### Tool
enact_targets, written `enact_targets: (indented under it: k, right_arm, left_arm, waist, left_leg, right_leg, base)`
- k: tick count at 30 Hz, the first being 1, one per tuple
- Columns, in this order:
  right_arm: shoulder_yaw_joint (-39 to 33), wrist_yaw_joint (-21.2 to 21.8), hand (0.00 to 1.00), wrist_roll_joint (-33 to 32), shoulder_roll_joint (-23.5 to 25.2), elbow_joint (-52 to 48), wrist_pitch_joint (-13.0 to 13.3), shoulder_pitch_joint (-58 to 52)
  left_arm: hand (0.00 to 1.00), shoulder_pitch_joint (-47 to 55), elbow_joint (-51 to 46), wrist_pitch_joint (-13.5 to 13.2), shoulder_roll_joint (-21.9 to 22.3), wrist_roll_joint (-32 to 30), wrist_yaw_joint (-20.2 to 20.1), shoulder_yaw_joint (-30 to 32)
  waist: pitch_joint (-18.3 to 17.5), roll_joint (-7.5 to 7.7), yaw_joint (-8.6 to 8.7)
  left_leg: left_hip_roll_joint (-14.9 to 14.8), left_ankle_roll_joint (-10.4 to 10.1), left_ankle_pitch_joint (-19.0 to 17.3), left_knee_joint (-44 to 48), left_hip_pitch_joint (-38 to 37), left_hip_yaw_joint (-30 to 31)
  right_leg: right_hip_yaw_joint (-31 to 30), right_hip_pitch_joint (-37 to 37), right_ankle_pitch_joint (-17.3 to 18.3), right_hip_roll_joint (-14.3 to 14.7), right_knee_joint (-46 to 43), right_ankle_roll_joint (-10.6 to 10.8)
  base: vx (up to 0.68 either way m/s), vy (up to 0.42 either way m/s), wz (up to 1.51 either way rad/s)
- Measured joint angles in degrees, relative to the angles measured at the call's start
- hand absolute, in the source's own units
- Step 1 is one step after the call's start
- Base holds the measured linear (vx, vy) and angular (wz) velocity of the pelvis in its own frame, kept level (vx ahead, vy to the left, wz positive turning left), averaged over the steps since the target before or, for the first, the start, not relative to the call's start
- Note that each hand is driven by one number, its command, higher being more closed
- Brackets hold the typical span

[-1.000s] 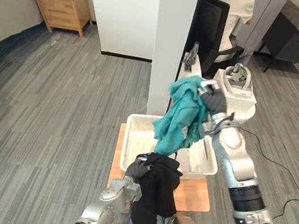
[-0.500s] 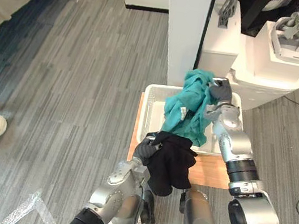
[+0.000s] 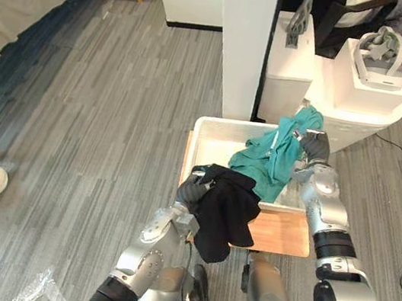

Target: Tidy the bed and pick cloth on bed and put in laundry

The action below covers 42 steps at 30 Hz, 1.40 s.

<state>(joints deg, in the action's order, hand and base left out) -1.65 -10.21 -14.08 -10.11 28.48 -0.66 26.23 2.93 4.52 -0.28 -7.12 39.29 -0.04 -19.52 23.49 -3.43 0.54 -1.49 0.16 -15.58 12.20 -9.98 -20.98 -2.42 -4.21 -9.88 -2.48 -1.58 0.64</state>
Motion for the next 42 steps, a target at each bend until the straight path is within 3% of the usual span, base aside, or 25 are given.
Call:
enact_targets:
  k: [8,13,20,24,29,31,36,42]
  right_arm:
    - [-0.37,0.43,0.0,5.91,0.64,-5.17,1.17,-11.45]
    - [-2.6,-1.21,0.0,10.2,0.9,-5.22,1.62,-18.01]
    - [-4.76,-8.22,0.0,21.69,1.25,-6.55,1.53,-22.89]
    - [-6.16,-12.61,0.0,26.19,1.4,-5.65,-2.0,-25.42]
    - [-9.96,-19.26,0.0,33.49,2.62,0.03,-3.89,-27.86]
    - [-10.0,-22.04,0.0,34.08,2.96,0.18,-4.08,-29.62]
    - [-9.86,-23.74,0.0,33.64,3.32,3.05,-3.98,-32.2]
    - [-8.52,-21.92,0.0,30.5,5.35,4.7,-3.94,-35.09]
  left_arm:
    - [1.0,1.56,-1.23,-0.69,0.24,-0.01,0.55,1.49]
    - [1.0,2.66,-3.44,-1.67,0.64,-0.01,3.0,2.74]
    - [1.0,3.65,-7.18,-3.14,0.56,0.02,5.41,5.48]
    - [1.0,4.47,-7.96,-5.37,0.93,-0.01,7.11,6.1]
    - [1.0,4.38,-11.34,-8.45,0.98,-0.03,10.85,6.71]
    - [1.0,4.36,-12.7,-10.48,1.03,-0.2,13.26,7.51]
    - [1.0,2.36,-16.27,-14.13,1.04,-0.59,15.56,9.45]
    - [1.0,-6.47,-25.56,-14.56,0.44,-0.71,16.38,8.3]
  waist:
    - [-1.54,1.76,0.23]
    - [-3.6,2.51,0.8]
    - [-5.32,3.34,0.57]
    - [-6.25,3.44,0.75]
    - [-7.31,3.56,0.9]
    - [-8.32,3.72,1.25]
    - [-10.33,4.28,1.59]
    - [-12.6,3.74,1.83]
  left_leg:
    - [-1.87,-1.03,-0.68,0.02,-1.75,-2.04]
    - [-2.17,-0.89,-1.32,-0.09,-2.34,-2.22]
    - [-2.0,-0.51,-1.99,-0.06,-2.88,-2.88]
    - [-2.11,-0.59,-2.19,-0.14,-2.81,-2.95]
    - [-2.1,-0.74,-2.31,-0.21,-2.86,-3.1]
    - [-2.11,-0.71,-2.37,-0.24,-2.88,-3.14]
    - [-2.19,-0.69,-2.4,-0.23,-2.89,-3.29]
    - [-2.45,-0.74,-2.43,-0.23,-3.22,-4.08]
  right_leg:
    - [-1.67,2.08,-1.45,2.29,3.01,0.14]
    - [-1.82,2.86,-1.68,2.64,3.56,0.42]
    - [-3.07,3.71,-2.23,2.61,4.7,1.15]
    - [-3.07,3.7,-2.22,2.75,4.98,1.16]
    - [-3.08,3.7,-2.22,2.79,5.11,1.17]
    - [-3.08,3.71,-2.22,2.8,5.15,1.17]
    - [-3.08,3.73,-2.22,2.82,5.22,1.17]
    - [-3.07,3.71,-2.2,3.08,4.97,1.25]
  base:
    - [0.07,-0.021,-0.16]
    - [0.08,0.033,-0.03]
    - [0.05,0.042,-0.04]
    - [0.08,0.024,-0.02]
    - [0.06,0.018,-0.02]
    - [0.05,0.012,-0.01]
    - [0.03,0.003,0.0]
    - [0.05,0.008,-0.04]
